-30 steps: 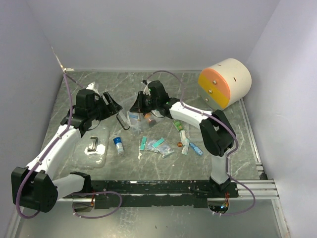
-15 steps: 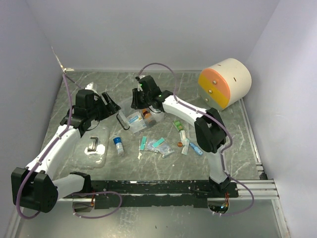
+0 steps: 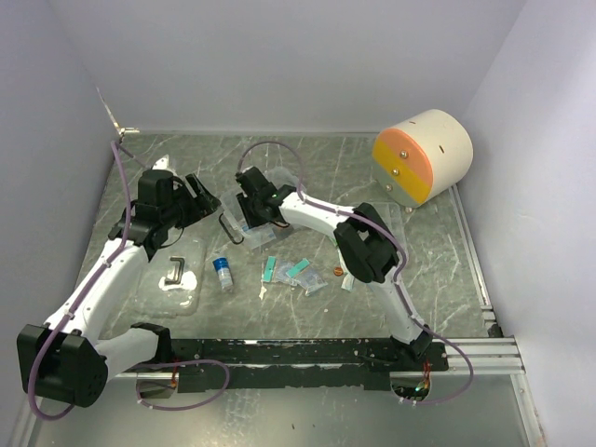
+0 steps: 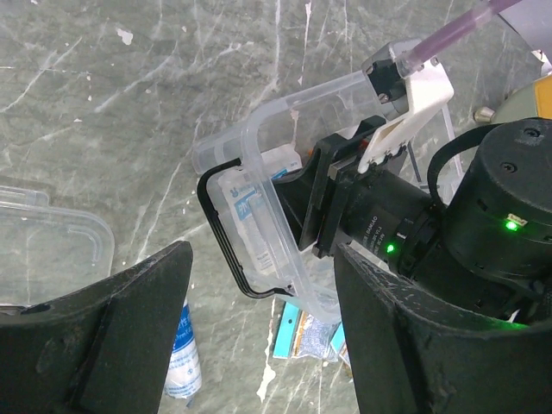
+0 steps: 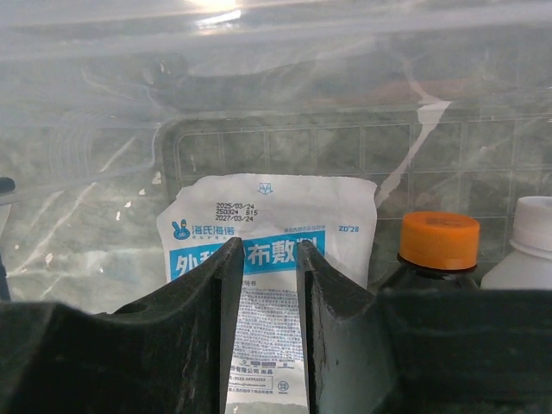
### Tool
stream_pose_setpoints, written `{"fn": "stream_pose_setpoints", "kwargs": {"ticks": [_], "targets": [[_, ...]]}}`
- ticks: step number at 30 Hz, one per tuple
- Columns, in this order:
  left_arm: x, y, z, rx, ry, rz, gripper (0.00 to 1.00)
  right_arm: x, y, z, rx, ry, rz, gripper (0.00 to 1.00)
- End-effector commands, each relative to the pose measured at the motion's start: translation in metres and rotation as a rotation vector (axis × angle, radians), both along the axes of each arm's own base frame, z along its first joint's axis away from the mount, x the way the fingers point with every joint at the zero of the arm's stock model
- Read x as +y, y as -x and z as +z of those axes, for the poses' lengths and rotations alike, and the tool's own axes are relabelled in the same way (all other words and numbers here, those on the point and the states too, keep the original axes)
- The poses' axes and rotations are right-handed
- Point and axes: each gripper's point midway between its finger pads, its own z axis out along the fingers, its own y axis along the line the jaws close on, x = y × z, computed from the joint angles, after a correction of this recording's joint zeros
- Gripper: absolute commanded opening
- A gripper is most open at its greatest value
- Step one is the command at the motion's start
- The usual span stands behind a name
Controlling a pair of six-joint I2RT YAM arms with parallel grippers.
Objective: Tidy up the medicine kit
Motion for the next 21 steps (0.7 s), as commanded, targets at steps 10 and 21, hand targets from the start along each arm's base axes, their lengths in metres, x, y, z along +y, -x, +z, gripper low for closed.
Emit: {"fn": "stream_pose_setpoints", "kwargs": {"ticks": [10, 21], "targets": [[0.008, -0.003, 0.007, -0.021, -0.019, 0.025, 0.78, -0.009, 0.016, 0.0, 0.069, 0.075, 0.074, 0.32], [0.005, -0.003, 0.014, -0.033, -0.013, 0.004, 0.77, 0.01, 0.009, 0.07, -0.016, -0.085, 0.067, 0.33]]}}
